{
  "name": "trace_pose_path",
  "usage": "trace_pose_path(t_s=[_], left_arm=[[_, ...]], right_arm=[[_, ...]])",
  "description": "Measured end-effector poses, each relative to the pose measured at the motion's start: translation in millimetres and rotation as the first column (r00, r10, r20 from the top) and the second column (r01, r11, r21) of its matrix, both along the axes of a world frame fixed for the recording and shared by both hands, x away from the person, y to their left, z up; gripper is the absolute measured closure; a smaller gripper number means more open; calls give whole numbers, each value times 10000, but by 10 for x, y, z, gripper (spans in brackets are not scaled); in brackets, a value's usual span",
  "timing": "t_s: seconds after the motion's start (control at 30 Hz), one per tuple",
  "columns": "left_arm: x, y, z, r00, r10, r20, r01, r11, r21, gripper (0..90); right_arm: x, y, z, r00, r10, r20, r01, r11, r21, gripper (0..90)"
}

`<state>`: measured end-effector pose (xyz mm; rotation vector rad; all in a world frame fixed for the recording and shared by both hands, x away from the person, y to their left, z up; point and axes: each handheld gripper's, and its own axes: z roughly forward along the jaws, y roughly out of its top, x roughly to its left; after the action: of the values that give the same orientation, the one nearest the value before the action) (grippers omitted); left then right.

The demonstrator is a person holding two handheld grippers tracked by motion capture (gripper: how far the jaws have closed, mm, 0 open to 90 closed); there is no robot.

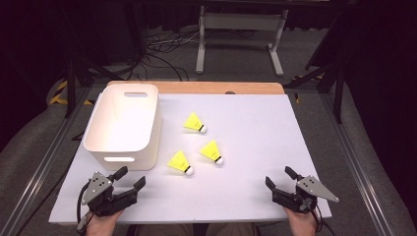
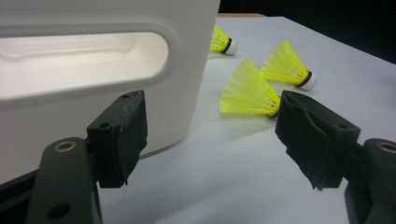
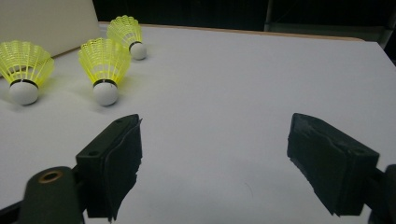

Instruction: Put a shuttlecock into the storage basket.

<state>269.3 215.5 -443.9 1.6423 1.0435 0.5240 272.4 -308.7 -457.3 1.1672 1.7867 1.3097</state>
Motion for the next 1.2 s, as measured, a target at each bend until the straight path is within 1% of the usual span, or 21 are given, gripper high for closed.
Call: trace_pose_path(t_s=[0.23, 0.4, 0.63, 0.87, 1.0, 1.17, 1.2], left_arm=[[29, -110, 22, 9997, -236, -89, 236, 9997, 28, 264], [52, -200, 31, 9990, -449, -62, 450, 9990, 42, 266], [73, -316, 39, 9974, -712, -58, 713, 9973, 166, 268], [82, -435, 50, 9962, -870, -88, 873, 9952, 442, 275], [95, -498, 51, 9944, -1045, -176, 1052, 9934, 461, 279], [115, -579, 62, 9929, -1129, -369, 1149, 9916, 595, 283], [122, -592, 66, 9929, -1141, -346, 1160, 9915, 594, 285]], right_arm=[[1, 1, -1, 10000, 9, 12, -9, 10000, -15, 183], [3, 4, -1, 10000, -4, -7, 4, 10000, -3, 183], [3, 6, -1, 10000, 5, -4, -5, 10000, -12, 183], [3, 10, -2, 10000, 40, -8, -40, 10000, -17, 184], [5, 12, -3, 10000, 44, -24, -44, 10000, -76, 184], [6, 15, -3, 10000, 57, -24, -57, 9999, -105, 184], [6, 16, -3, 10000, 59, -26, -59, 9999, -108, 184]])
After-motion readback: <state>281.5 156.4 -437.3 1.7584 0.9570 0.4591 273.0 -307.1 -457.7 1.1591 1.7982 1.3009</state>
